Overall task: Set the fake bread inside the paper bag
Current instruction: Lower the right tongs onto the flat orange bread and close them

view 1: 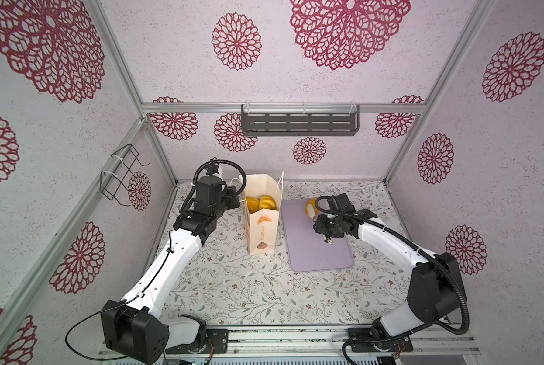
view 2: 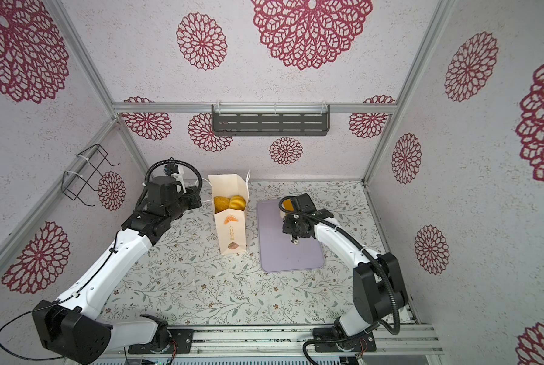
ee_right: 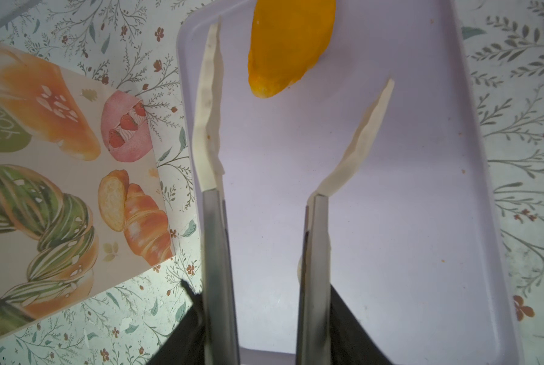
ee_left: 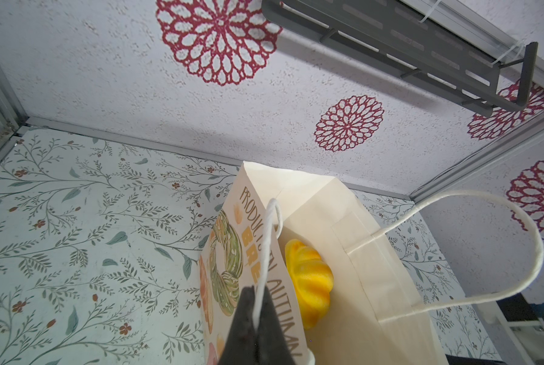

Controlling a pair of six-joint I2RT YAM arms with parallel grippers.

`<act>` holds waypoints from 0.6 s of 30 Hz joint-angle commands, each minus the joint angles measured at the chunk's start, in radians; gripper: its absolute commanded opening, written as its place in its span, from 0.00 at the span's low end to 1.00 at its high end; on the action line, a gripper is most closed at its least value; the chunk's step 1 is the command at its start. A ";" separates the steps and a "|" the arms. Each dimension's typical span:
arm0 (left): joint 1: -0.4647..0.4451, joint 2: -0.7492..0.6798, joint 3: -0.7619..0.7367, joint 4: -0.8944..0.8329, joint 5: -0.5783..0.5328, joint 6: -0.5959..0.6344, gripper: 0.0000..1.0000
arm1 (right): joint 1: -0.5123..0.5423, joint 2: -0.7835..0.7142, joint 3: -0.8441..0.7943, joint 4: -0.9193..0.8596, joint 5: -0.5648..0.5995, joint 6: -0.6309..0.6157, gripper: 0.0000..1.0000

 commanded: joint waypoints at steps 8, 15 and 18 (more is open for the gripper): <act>-0.007 -0.005 0.001 0.006 -0.006 0.013 0.00 | -0.019 0.075 0.070 0.075 -0.039 0.003 0.51; -0.007 -0.010 0.000 0.006 -0.012 0.014 0.00 | -0.032 0.131 0.100 0.089 -0.052 -0.003 0.49; -0.008 -0.007 0.001 0.006 -0.009 0.014 0.00 | -0.033 0.140 0.116 0.093 -0.053 -0.004 0.48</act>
